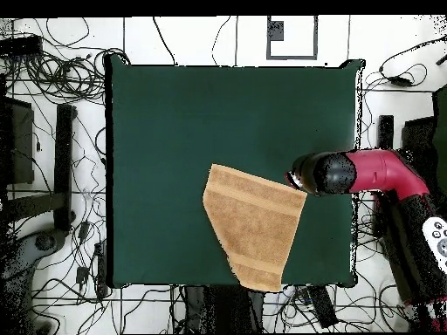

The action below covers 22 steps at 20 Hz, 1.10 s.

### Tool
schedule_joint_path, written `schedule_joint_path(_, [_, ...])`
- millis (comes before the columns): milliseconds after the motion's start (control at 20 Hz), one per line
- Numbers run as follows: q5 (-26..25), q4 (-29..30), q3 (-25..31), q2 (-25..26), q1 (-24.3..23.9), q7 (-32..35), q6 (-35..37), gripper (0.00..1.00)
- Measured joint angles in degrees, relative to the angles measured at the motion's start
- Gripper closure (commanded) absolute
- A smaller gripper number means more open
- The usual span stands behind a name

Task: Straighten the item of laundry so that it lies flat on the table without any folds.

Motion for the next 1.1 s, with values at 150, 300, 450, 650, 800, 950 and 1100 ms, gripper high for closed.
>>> schedule_joint_path(150, [0.0,0.0,-0.1,1.5,0.1,0.0,0.0,0.0])
schedule_joint_path(300, [0.1,-0.1,-0.3,2.8,0.3,0.0,0.0,0.0])
schedule_joint_path(450, [0.1,-0.1,-0.3,4.6,0.7,0.0,0.0,0.0])
schedule_joint_path(650, [0.1,-0.1,-0.3,6.0,1.4,0.0,0.0,0.0])
schedule_joint_path(800, [0.1,-0.1,-0.3,6.2,1.6,0.0,0.0,0.0])
schedule_joint_path(950, [0.2,0.0,-0.4,6.0,1.6,0.0,0.0,0.0])
schedule_joint_path(1100, [0.2,0.2,-0.4,5.6,1.6,0.0,0.0,0.0])
